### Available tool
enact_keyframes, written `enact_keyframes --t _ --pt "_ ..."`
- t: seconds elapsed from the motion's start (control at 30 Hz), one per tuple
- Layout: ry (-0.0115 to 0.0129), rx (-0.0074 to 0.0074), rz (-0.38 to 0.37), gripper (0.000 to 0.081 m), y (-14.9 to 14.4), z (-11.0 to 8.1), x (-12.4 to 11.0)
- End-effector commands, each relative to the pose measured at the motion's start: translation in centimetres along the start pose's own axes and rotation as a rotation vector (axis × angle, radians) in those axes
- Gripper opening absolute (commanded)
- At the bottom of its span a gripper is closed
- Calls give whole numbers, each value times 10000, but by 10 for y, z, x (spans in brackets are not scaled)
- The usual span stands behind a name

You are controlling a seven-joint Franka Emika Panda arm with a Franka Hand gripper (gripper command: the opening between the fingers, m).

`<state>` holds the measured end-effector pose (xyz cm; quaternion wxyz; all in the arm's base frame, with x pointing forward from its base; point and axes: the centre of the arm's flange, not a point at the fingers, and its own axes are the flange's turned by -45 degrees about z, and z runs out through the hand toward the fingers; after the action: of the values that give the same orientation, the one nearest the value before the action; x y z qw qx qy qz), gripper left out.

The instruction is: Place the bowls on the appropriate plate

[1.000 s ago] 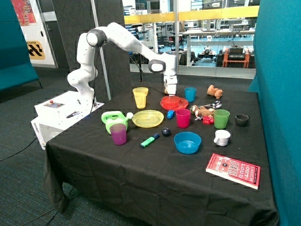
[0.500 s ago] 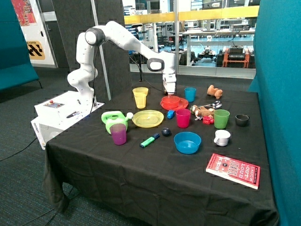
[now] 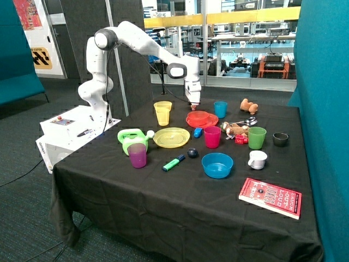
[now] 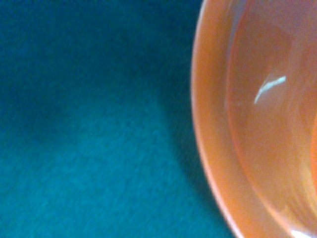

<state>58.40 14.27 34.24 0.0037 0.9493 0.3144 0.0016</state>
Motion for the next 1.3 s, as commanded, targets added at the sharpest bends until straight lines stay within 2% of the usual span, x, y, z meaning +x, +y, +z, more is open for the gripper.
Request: enact_keyframes --t 0.0,0.43,0.83,1.0,1.2,1.23,1.27 --pt "-6 80 -382 494 -11 -20 -13" --pt "-3 80 -923 455 -26 -47 -40" --pt "-1 80 -1483 454 -37 -57 -88" --pt "-1 80 -1599 397 -38 -55 -105" --pt "0 80 -1746 230 -40 -53 -126" --pt "0 80 -1767 355 -40 -53 -128" --pt "0 80 -1801 418 -41 -52 -132"
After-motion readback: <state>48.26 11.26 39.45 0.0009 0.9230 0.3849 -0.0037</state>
